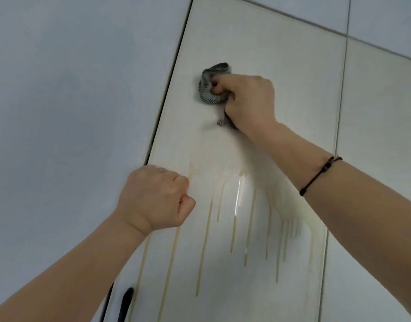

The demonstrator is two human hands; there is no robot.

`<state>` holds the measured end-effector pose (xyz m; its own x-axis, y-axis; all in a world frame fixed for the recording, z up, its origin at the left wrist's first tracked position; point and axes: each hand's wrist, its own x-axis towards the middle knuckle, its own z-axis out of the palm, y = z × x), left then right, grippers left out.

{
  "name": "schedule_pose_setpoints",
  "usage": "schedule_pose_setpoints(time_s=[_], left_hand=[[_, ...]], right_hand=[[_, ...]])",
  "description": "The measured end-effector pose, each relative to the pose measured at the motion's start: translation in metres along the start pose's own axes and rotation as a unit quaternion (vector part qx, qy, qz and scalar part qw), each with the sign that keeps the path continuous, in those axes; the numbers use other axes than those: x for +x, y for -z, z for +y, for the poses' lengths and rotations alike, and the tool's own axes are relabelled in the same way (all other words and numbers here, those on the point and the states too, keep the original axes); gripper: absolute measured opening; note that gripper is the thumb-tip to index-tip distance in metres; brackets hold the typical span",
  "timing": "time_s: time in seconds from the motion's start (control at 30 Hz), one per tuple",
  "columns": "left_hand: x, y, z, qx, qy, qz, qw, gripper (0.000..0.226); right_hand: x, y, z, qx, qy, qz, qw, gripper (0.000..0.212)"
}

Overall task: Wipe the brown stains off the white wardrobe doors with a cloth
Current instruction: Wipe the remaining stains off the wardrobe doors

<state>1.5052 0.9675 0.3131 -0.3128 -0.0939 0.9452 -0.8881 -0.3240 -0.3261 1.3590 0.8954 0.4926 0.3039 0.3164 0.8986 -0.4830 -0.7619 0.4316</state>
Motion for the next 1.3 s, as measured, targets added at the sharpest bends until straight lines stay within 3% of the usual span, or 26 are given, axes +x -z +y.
schedule_pose_setpoints(time_s=[0.07,0.13,0.23,0.3,0.37,0.5,0.57,0.7,0.83,0.9,1.0,1.07,1.13,1.2,1.3], left_hand=[[0.000,-0.001,0.000,0.004,0.000,0.006,1.000,0.020],[0.000,-0.001,0.000,0.007,-0.002,0.007,1.000,0.020],[-0.001,-0.001,0.000,0.011,-0.009,0.003,1.000,0.021],[-0.002,-0.002,0.001,-0.001,-0.005,-0.001,1.000,0.020],[-0.004,-0.002,0.001,0.000,0.005,0.003,1.000,0.020],[-0.004,-0.002,0.000,0.009,0.011,0.007,1.000,0.021],[-0.003,-0.001,0.001,0.012,0.009,0.005,1.000,0.020],[-0.006,-0.001,0.000,0.003,-0.011,0.000,1.000,0.022],[-0.009,0.001,0.000,-0.015,-0.010,-0.003,1.000,0.021],[-0.009,0.001,0.000,-0.008,-0.008,0.005,1.000,0.021],[-0.008,0.000,-0.001,-0.007,-0.011,0.006,1.000,0.021],[-0.009,-0.002,-0.001,-0.001,-0.008,0.010,1.000,0.020],[-0.010,-0.004,-0.002,0.007,-0.013,0.020,1.000,0.020],[-0.010,-0.004,-0.002,0.011,-0.014,0.013,1.000,0.019],[-0.010,-0.002,-0.002,0.012,-0.005,0.007,1.000,0.019]], right_hand=[[-0.001,-0.003,-0.008,-0.004,-0.025,-0.012,1.000,0.034],[-0.025,-0.013,-0.033,-0.003,0.044,-0.020,0.999,0.023],[-0.070,-0.027,-0.067,0.012,0.162,-0.050,0.986,0.044],[-0.065,-0.029,-0.062,-0.026,0.184,-0.037,0.982,0.049],[-0.036,-0.029,-0.049,-0.100,0.143,-0.026,0.984,0.052],[0.019,-0.024,-0.024,-0.175,-0.050,0.035,0.983,0.053],[0.010,-0.031,-0.033,-0.180,-0.062,0.036,0.981,0.051],[-0.069,-0.043,-0.072,-0.124,0.068,0.033,0.989,0.040],[-0.091,-0.027,-0.045,-0.092,0.178,0.031,0.979,0.041],[-0.063,-0.014,-0.015,-0.149,0.119,0.030,0.981,0.041],[-0.024,0.012,0.034,-0.215,-0.090,0.049,0.971,0.048],[-0.028,0.011,0.047,-0.222,-0.113,0.056,0.967,0.048],[-0.059,-0.001,0.030,-0.222,-0.038,0.079,0.971,0.046],[-0.108,-0.014,-0.003,-0.145,0.095,0.101,0.980,0.041],[-0.154,-0.021,-0.014,-0.054,0.237,0.054,0.969,0.041]])
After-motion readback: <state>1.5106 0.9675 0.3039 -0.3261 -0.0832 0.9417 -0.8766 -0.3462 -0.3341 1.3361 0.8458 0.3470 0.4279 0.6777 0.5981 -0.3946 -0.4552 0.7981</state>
